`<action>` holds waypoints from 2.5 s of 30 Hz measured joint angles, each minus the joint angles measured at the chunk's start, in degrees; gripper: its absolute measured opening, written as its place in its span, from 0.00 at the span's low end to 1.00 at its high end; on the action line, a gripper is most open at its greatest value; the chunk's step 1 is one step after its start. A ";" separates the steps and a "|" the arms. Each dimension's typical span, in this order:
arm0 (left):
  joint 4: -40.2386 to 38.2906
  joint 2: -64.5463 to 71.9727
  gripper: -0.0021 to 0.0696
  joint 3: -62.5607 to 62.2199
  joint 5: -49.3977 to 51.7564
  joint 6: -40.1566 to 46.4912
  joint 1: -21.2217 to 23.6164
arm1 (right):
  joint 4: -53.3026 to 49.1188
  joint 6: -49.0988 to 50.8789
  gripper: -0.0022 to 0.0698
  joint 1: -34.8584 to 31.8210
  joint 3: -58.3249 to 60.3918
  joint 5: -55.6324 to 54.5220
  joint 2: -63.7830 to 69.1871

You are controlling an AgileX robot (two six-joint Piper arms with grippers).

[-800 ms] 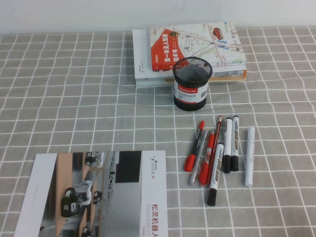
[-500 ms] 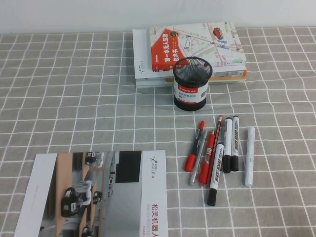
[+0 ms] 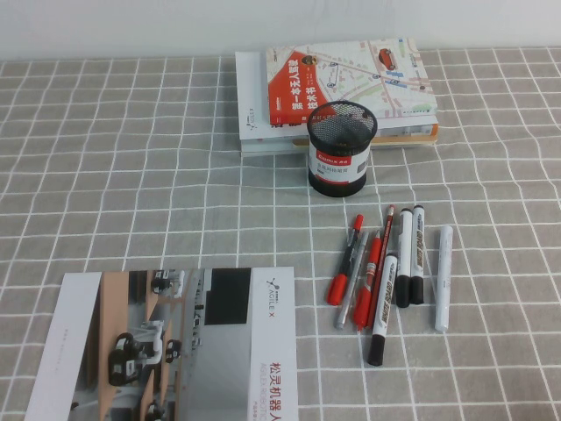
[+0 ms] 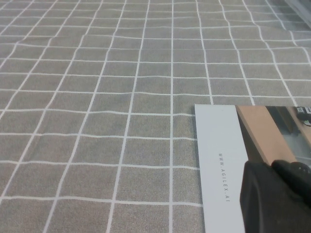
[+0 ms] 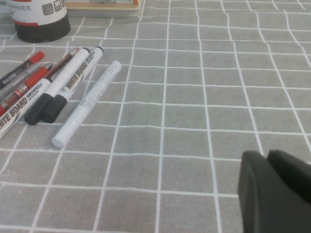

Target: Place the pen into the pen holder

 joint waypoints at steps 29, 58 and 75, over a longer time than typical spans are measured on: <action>-0.05 0.00 0.02 0.00 0.00 0.00 0.00 | 54.01 -1.28 0.01 0.00 0.00 -9.79 0.00; -0.05 0.00 0.02 0.00 0.00 0.00 0.00 | 4.00 -2.67 0.01 1.95 -62.12 48.10 69.56; -0.05 0.00 0.02 0.00 0.00 0.00 0.00 | -7.24 14.35 0.01 13.75 -88.25 48.22 102.16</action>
